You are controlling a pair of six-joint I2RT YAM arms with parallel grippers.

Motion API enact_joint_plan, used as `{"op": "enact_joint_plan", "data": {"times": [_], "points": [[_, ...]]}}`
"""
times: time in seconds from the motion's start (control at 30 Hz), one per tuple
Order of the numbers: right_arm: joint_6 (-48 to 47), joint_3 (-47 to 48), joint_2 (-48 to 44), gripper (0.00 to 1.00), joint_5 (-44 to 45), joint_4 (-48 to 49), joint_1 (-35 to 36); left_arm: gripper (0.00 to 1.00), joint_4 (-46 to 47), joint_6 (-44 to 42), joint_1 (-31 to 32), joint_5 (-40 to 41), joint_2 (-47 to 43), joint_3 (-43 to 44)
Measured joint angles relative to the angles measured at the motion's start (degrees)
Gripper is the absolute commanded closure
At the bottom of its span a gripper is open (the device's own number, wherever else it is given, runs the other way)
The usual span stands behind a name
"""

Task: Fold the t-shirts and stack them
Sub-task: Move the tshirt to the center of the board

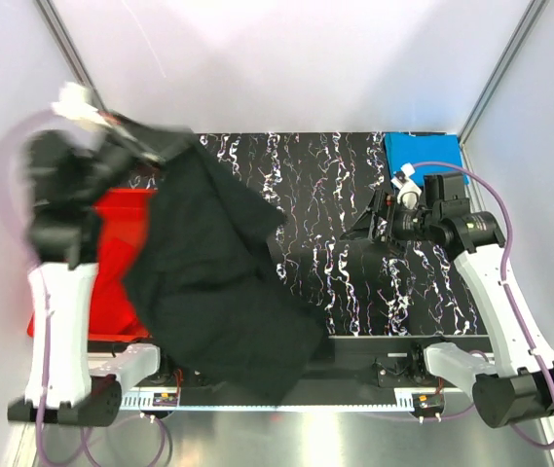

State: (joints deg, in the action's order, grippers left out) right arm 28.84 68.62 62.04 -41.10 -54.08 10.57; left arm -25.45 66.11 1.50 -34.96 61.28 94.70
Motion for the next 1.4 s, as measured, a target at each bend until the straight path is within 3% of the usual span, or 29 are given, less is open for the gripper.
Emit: {"op": "enact_joint_plan", "data": {"times": [0.13, 0.23, 0.3, 0.33, 0.4, 0.43, 0.5, 0.6, 0.7, 0.77, 0.87, 0.97, 1.0, 1.17, 1.4], "points": [[0.3, -0.4, 2.8, 0.08, 0.2, 0.4, 0.0, 1.00, -8.0, -7.4, 4.5, 4.7, 1.7, -20.6], [-0.5, -0.4, 6.4, 0.11, 1.1, 0.1, 0.6, 0.99, -17.7, -13.1, 4.8, 11.0, 5.3, -28.3], [-1.5, -0.4, 8.7, 0.11, 1.8, -0.3, 1.5, 0.80, -22.7, -17.0, 4.8, 15.3, 6.9, -28.0], [-2.1, -0.4, 9.7, 0.11, 2.5, -0.6, 2.3, 0.44, -24.6, -19.2, 4.8, 17.2, 7.3, -26.9], [-2.9, -0.5, 11.2, 0.10, 3.1, -1.0, 4.0, 0.22, -27.6, -22.3, 4.8, 20.8, 7.9, -23.1], [-3.1, -0.6, 11.6, 0.10, 3.6, -0.9, 5.3, 0.02, -29.0, -23.5, 4.8, 22.4, 8.3, -20.6], [-3.6, -1.5, 12.2, 0.01, 4.7, -0.8, 8.7, 0.01, -29.6, -26.1, 4.9, 25.3, 8.6, -16.9], [-4.0, -3.6, 13.3, 0.00, 6.1, -0.1, 16.1, 0.01, -31.1, -28.1, 6.8, 28.7, 7.3, -17.2], [-4.2, -5.6, 15.1, 0.02, 8.1, 0.2, 24.5, 0.04, -33.4, -28.2, 13.6, 32.3, 4.7, -23.7], [-4.8, -5.7, 16.3, 0.11, 10.7, 0.5, 30.1, 0.10, -35.6, -27.0, 18.3, 34.2, 2.7, -28.7], [-5.7, -4.3, 17.5, 0.33, 14.5, 0.7, 36.5, 0.17, -40.0, -23.8, 21.8, 37.0, -2.6, -32.4], [-6.3, 2.3, 22.0, 0.33, 17.7, 0.7, 41.7, 0.22, -42.8, -20.5, 21.8, 42.7, -10.2, -28.9], [-6.4, 5.2, 24.3, 0.33, 18.8, 1.2, 43.3, 0.27, -43.7, -19.6, 21.8, 44.7, -11.8, -25.9], [-6.5, 17.9, 36.0, 0.39, 23.3, 3.4, 51.4, 0.34, -45.5, -16.7, 21.8, 57.0, -14.5, -8.0], [-4.5, 41.0, 59.6, 0.39, 29.2, 2.4, 56.3, 0.33, -49.5, -19.8, 21.8, 66.2, -16.9, -3.1]]}}
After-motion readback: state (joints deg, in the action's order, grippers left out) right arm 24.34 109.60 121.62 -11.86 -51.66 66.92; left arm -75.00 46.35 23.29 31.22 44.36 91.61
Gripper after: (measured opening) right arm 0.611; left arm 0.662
